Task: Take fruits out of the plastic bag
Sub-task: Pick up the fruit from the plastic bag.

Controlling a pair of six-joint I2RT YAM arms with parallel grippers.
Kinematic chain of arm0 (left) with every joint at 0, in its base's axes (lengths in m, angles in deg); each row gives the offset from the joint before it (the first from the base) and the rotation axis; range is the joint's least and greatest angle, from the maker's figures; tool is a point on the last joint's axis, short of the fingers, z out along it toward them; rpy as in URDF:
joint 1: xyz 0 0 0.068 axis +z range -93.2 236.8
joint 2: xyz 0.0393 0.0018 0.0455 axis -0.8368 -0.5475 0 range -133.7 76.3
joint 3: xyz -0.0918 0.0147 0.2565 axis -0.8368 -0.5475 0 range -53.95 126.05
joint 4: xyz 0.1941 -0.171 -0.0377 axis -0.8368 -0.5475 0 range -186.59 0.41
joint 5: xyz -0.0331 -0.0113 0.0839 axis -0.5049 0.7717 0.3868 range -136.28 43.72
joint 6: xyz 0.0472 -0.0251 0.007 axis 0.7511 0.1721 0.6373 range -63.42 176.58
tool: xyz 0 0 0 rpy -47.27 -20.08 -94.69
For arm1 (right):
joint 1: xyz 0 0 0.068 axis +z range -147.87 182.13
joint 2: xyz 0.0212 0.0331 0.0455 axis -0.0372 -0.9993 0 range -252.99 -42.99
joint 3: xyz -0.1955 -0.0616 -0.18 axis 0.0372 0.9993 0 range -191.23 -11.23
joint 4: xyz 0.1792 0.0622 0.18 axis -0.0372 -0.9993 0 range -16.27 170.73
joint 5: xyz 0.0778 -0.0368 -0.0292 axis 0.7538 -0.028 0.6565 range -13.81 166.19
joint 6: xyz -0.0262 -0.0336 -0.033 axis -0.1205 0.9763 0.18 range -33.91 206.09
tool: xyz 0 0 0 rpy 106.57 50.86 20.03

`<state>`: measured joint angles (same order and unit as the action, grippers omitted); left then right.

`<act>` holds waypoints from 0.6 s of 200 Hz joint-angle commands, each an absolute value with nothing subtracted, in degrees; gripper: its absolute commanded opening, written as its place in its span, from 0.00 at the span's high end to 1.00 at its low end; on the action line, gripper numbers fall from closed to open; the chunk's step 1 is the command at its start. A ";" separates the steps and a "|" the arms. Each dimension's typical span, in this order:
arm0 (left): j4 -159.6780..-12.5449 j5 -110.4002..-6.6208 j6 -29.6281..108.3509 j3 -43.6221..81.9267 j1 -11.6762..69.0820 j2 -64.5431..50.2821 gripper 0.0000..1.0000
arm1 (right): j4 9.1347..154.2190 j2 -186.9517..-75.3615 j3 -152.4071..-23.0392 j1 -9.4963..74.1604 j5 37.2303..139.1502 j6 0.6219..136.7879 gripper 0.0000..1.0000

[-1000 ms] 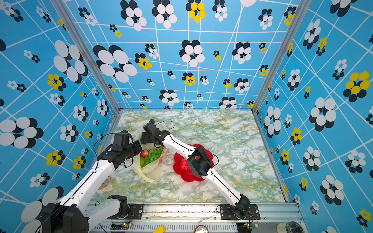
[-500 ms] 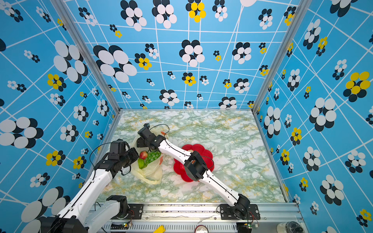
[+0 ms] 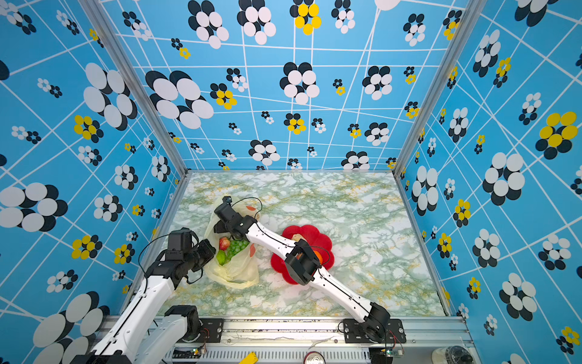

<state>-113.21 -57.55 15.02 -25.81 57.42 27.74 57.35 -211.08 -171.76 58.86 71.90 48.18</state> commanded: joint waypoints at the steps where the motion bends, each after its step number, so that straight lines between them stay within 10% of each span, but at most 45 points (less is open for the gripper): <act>1: -114.28 -58.77 15.83 -26.82 59.44 28.70 1.00 | 56.11 -212.87 -173.48 58.76 70.08 50.09 0.41; 120: -92.01 -57.83 15.38 -21.02 63.77 4.85 1.00 | 65.78 -185.77 -139.50 58.82 76.76 52.70 0.49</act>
